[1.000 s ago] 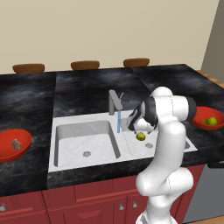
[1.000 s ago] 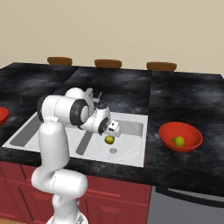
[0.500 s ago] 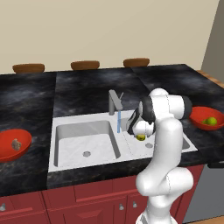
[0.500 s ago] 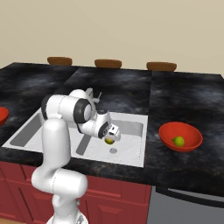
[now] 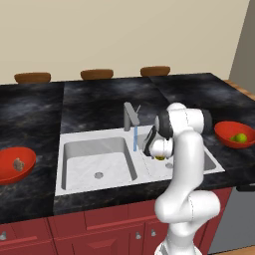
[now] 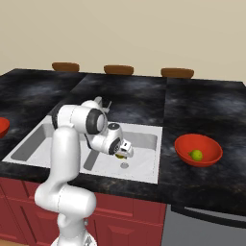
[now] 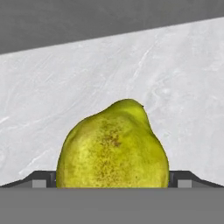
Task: Pick the pears from the sink and place them in one bowl. Place the mushroom in the other bowl. Then turn off the sink faucet.
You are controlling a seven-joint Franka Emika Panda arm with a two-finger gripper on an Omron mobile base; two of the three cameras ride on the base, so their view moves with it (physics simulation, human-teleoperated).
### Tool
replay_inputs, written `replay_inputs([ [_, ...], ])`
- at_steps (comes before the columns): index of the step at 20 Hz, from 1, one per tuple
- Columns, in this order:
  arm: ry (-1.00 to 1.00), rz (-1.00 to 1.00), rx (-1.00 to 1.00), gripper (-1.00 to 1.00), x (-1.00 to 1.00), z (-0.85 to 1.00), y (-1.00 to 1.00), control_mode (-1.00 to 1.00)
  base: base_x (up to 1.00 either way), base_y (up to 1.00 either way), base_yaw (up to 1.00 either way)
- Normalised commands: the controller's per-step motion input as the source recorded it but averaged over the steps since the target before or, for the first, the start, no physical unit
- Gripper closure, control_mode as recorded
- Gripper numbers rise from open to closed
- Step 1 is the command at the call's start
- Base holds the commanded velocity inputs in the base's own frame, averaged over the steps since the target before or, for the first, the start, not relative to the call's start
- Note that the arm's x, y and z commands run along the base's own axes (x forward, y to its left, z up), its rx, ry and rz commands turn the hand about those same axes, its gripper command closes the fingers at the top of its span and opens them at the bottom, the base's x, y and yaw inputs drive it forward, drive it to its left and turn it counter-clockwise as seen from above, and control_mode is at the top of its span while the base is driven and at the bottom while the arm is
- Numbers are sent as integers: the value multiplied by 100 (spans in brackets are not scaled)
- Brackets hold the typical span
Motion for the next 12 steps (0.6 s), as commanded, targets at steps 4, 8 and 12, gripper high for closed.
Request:
replay_inputs([
  [4, 0, 0, 0, -100, 13, -25, -2, -100, 0, 0, 0],
  [8, -2, 0, 0, 100, 9, -27, 0, -100, 0, 0, 0],
  [12, -7, 2, 1, 100, 5, -16, 0, -100, 0, 0, 0],
])
